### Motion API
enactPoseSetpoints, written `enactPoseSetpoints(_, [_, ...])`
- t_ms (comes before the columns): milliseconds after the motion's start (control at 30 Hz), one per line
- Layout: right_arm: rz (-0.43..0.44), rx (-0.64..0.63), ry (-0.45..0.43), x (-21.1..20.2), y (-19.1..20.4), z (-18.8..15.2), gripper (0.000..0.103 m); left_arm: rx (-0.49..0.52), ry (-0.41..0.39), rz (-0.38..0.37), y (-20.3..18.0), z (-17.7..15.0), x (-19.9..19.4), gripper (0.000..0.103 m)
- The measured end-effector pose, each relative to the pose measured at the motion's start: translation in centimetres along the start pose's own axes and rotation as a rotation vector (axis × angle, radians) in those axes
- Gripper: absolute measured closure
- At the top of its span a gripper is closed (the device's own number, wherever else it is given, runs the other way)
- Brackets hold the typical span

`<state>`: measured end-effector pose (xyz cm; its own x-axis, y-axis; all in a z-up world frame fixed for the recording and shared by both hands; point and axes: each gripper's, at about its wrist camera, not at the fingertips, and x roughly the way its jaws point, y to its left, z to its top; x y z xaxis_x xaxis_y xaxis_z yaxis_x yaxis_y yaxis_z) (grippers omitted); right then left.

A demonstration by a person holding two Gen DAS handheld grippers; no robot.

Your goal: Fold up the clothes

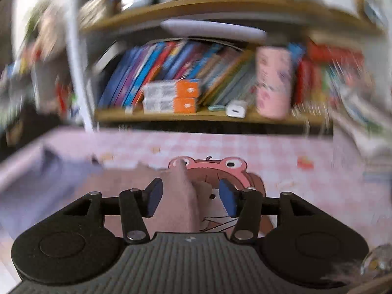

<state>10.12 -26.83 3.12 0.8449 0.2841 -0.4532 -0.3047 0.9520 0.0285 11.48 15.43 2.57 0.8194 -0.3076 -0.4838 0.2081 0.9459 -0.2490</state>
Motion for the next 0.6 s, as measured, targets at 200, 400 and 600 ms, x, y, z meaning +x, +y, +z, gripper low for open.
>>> enactPoseSetpoints(200, [-0.042,-0.084,0.068,3.6,1.0,-0.6,0.057,0.098,0.049,0.098,-0.9,0.0,2.3,0.051])
enactPoseSetpoints(400, [-0.006,0.047,0.088,4.6,-1.0,-0.8,0.097,0.010,0.062,0.040,0.9,0.1,3.0,0.098])
enactPoseSetpoints(600, [0.083,0.285,-0.029,1.0,-3.8,-0.5,0.098,-0.004,0.017,-0.008,0.9,0.3,1.8,0.097])
